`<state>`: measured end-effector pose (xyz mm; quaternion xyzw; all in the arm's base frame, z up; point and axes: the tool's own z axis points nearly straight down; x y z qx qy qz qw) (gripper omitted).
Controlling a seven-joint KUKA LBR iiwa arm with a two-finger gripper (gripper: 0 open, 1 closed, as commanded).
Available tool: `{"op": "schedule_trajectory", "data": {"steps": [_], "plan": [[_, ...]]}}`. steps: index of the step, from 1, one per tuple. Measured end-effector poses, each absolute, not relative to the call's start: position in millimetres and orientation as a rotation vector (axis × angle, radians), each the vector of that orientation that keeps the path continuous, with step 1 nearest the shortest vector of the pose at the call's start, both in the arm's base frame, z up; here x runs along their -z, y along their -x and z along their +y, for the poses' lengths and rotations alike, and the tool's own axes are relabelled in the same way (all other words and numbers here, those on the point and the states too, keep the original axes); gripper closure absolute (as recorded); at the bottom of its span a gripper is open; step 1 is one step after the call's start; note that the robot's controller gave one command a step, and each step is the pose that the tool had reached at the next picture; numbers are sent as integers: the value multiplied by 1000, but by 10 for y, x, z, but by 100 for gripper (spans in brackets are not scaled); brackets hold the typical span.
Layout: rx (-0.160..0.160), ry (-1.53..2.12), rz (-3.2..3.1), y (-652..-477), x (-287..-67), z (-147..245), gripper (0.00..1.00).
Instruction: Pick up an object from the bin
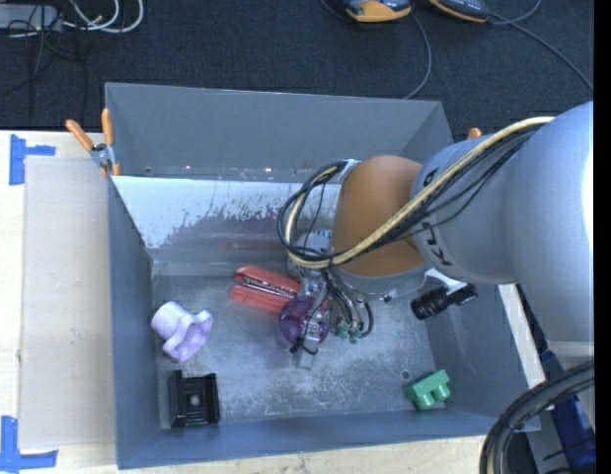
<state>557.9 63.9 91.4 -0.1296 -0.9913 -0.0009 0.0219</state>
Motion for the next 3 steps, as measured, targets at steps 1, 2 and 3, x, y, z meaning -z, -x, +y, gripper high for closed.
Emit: {"op": "schedule_trajectory", "data": {"steps": [1, 2, 3], "plan": [[3, 406, -3086, -5594, -1135, 623, 100], [1, 406, -3083, -5586, -1273, 614, 100], [1, 406, -3083, -5587, -1550, 613, 100]]}}
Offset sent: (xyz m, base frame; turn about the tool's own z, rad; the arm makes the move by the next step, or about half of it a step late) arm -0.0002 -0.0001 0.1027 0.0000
